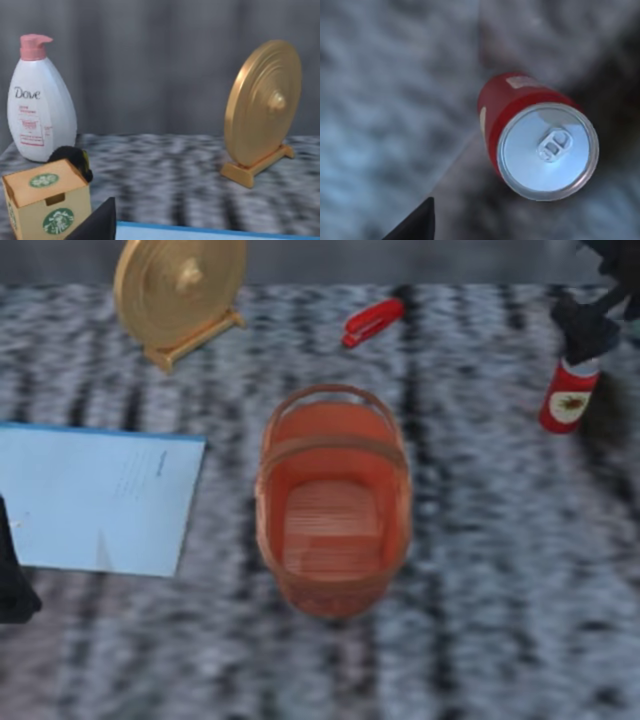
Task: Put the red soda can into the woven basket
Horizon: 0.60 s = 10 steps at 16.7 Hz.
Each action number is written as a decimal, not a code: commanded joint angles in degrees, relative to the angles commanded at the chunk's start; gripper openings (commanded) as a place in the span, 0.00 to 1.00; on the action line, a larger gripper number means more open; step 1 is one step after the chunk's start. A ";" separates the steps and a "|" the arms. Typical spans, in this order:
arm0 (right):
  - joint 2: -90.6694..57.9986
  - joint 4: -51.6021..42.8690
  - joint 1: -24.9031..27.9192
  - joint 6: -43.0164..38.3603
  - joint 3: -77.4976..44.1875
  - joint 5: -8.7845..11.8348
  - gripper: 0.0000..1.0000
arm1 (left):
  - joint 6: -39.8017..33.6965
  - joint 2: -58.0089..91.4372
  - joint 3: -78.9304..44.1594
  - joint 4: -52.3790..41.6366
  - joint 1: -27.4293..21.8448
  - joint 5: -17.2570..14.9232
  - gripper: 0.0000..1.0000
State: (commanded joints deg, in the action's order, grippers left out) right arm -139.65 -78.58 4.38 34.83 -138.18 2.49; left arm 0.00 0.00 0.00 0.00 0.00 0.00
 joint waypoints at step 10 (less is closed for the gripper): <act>-9.72 -4.99 0.29 2.52 -9.20 0.49 1.00 | 0.00 0.00 0.00 0.00 0.00 0.00 1.00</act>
State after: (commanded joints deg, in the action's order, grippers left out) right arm -149.38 -83.57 4.67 37.35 -147.39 2.98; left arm 0.00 0.00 0.00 0.00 0.00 0.00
